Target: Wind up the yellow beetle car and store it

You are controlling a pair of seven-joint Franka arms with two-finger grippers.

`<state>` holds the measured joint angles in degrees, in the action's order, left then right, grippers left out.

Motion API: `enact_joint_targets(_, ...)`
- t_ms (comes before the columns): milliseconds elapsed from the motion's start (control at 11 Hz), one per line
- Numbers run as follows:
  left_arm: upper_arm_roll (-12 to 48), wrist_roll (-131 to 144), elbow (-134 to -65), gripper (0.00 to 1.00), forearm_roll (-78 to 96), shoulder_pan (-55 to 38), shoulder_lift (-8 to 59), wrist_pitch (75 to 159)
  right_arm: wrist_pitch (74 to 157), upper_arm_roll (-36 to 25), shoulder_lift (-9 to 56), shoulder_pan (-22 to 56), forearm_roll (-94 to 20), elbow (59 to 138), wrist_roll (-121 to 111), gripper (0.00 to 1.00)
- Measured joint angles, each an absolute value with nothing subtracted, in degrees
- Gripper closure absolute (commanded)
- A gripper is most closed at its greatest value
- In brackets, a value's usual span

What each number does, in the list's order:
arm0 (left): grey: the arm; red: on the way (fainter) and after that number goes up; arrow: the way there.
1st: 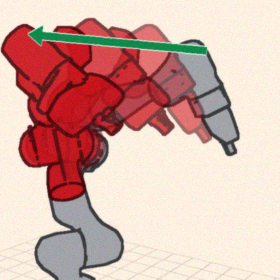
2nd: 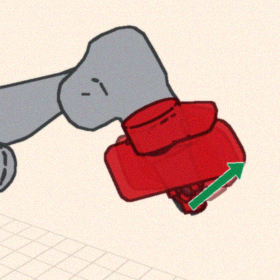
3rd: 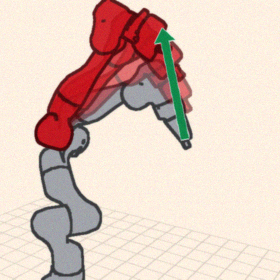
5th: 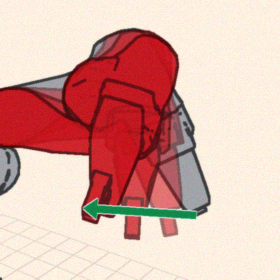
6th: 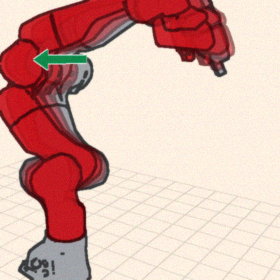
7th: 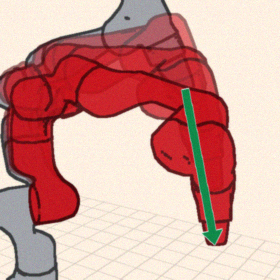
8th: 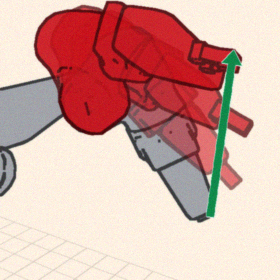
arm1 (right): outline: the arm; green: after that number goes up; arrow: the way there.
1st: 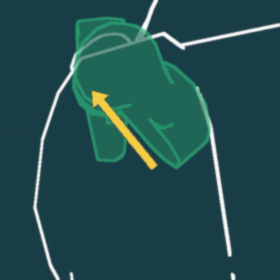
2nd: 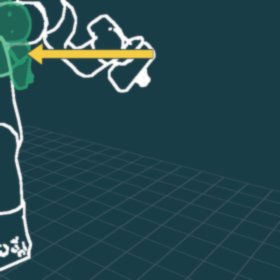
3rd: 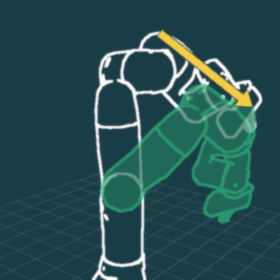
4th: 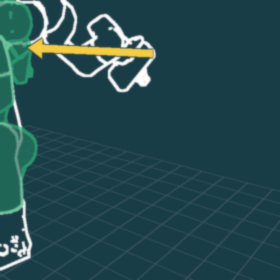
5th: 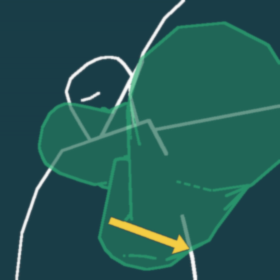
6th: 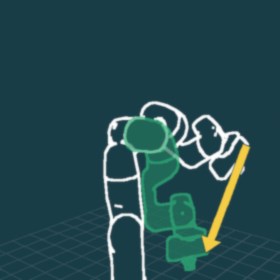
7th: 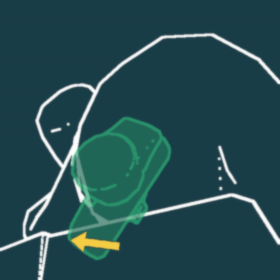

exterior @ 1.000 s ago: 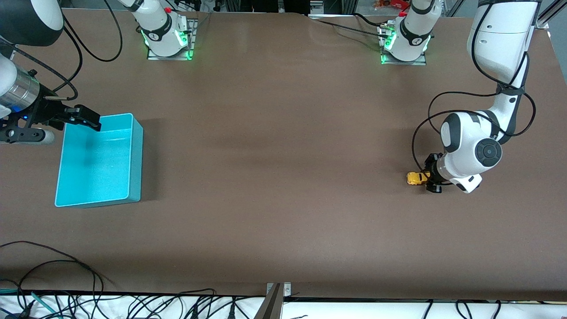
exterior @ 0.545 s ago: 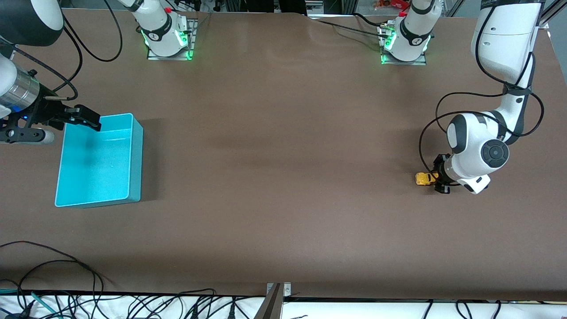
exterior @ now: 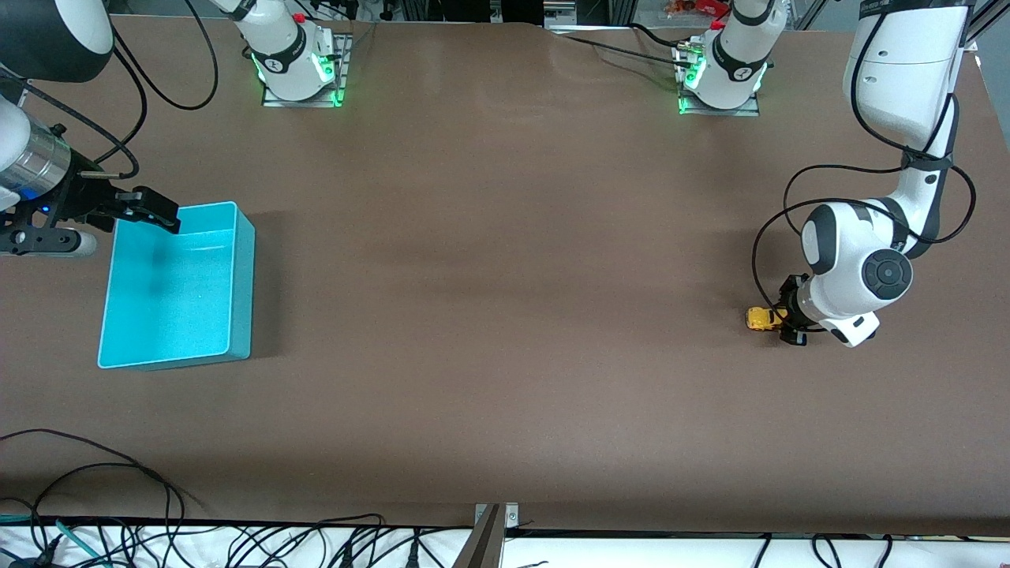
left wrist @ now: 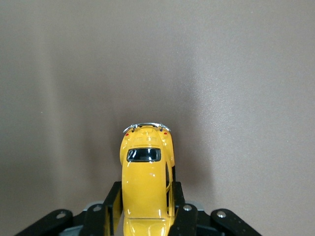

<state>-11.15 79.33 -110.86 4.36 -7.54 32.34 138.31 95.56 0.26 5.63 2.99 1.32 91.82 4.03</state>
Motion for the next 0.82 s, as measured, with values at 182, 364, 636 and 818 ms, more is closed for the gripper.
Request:
enact_joint_targets(182,-11.2,79.1,-110.8,1.00,4.4,-7.4,32.4,138.3,95.6,0.3,5.6,3.0,1.3,91.8,4.0,0.00)
enact_joint_targets(364,-11.2,78.7,-110.8,1.00,4.4,-7.1,32.4,138.3,95.6,0.3,5.6,3.0,1.3,91.8,4.0,0.00)
enact_joint_targets(636,-11.2,78.4,-110.7,0.72,4.4,-6.9,32.4,138.3,95.6,0.3,5.6,3.0,1.3,91.8,4.0,0.00)
enact_joint_targets(818,-11.2,78.4,-110.5,0.20,4.4,-6.8,32.5,138.2,95.6,0.3,5.6,3.0,1.3,91.8,4.0,0.00)
